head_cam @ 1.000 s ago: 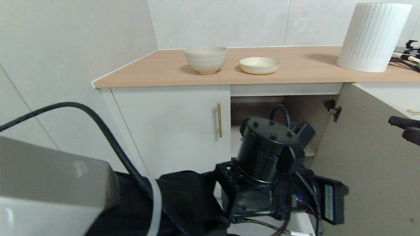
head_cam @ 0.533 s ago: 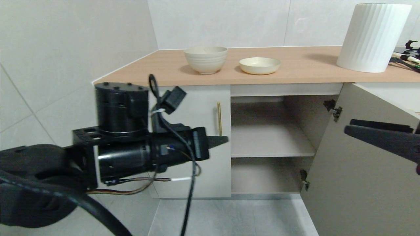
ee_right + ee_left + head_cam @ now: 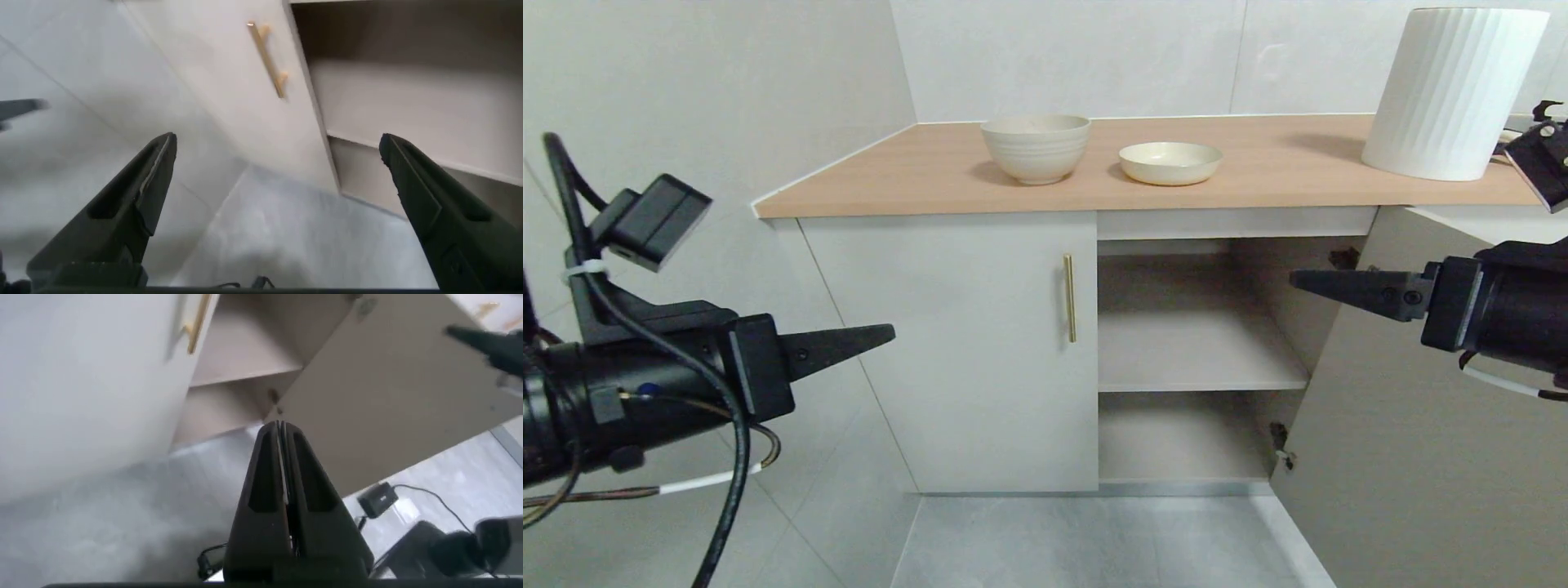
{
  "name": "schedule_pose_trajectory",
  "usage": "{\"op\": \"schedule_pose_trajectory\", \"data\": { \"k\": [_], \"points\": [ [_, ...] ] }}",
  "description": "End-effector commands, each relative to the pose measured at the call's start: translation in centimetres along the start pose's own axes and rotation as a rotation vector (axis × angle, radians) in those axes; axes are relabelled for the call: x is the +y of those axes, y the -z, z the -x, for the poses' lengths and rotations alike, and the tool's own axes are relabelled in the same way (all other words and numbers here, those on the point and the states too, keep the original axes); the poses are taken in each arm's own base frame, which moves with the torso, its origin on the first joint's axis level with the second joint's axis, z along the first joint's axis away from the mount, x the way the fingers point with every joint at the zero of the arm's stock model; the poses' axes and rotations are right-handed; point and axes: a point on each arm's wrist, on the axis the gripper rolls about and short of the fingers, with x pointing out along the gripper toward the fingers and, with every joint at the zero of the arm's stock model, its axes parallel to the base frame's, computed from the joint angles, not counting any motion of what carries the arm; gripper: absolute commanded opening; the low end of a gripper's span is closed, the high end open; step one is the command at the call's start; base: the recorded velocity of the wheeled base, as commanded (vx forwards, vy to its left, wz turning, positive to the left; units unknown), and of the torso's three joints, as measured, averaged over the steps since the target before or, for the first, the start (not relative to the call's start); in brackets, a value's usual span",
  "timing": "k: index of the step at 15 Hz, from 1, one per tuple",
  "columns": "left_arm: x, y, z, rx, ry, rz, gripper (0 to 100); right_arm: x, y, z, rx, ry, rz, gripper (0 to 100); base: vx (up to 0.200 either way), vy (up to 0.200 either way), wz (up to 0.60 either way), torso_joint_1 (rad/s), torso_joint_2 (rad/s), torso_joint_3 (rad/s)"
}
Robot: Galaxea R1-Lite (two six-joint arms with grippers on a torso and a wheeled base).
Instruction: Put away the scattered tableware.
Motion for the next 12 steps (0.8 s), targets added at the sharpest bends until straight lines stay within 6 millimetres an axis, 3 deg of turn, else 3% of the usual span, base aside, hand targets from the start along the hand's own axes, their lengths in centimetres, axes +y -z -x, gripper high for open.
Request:
{"op": "schedule_pose_trajectory", "data": {
  "k": [1,2,12],
  "points": [
    [-0.56,-0.54,1.6,-0.052,0.008,-0.019,0,0.35,-0.74,0.96,-0.005,0.004,0.001,100,0.0,0.0,0.0,0.0,0.0,0.0],
    [-0.58,-0.64,1.54,-0.054,0.008,-0.026,100,0.4,-0.87,1.03,-0.003,0.004,0.0,100,0.0,0.0,0.0,0.0,0.0,0.0],
    [-0.69,-1.51,1.95,-0.147,-0.016,-0.05,100,0.34,-0.83,0.82,0.005,0.008,-0.002,100,0.0,0.0,0.0,0.0,0.0,0.0]
  ]
}}
